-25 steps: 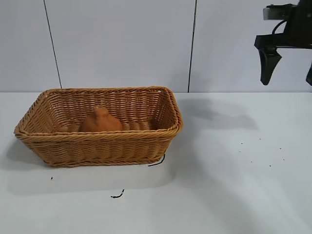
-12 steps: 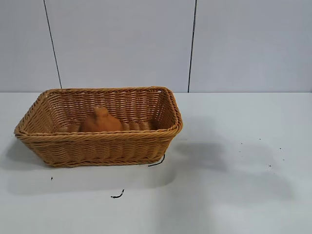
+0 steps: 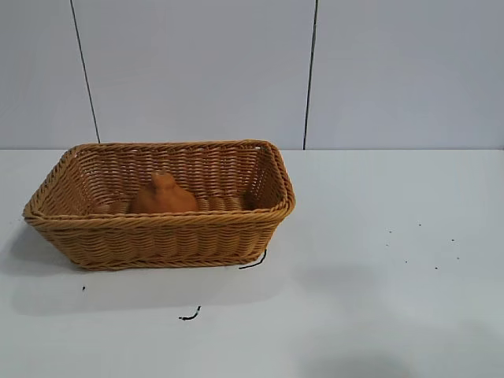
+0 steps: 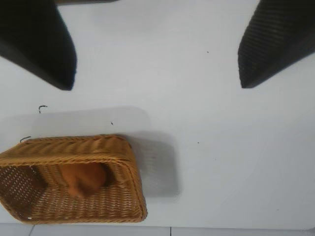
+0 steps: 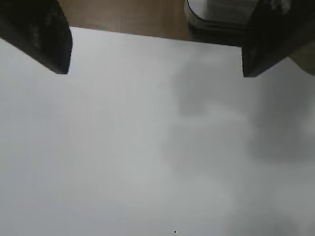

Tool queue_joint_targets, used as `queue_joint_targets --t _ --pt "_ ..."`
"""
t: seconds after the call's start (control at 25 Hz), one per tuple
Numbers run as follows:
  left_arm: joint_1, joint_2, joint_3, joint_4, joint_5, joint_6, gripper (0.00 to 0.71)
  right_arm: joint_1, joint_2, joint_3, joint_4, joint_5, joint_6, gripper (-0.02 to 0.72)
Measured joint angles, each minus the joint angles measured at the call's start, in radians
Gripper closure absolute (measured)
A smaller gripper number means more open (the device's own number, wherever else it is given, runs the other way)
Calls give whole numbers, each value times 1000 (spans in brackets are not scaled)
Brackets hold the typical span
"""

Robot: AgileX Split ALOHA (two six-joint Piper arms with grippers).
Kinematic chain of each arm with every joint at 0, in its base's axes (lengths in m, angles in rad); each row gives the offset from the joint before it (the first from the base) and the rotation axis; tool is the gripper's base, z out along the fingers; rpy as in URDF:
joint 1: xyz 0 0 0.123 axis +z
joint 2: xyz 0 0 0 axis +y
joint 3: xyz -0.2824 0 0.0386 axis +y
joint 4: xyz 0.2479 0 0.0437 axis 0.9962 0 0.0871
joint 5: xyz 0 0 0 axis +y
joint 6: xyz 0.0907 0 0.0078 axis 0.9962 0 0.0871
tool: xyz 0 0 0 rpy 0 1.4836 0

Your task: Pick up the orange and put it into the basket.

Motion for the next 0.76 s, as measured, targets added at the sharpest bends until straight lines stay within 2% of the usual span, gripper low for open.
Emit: queue_joint_targets --t 0.4,0.76 --pt "0 0 0 0 0 0 71 0 -204 1 -1 0 0 36" --pt "0 0 0 0 0 0 71 0 -215 1 -2 0 0 36"
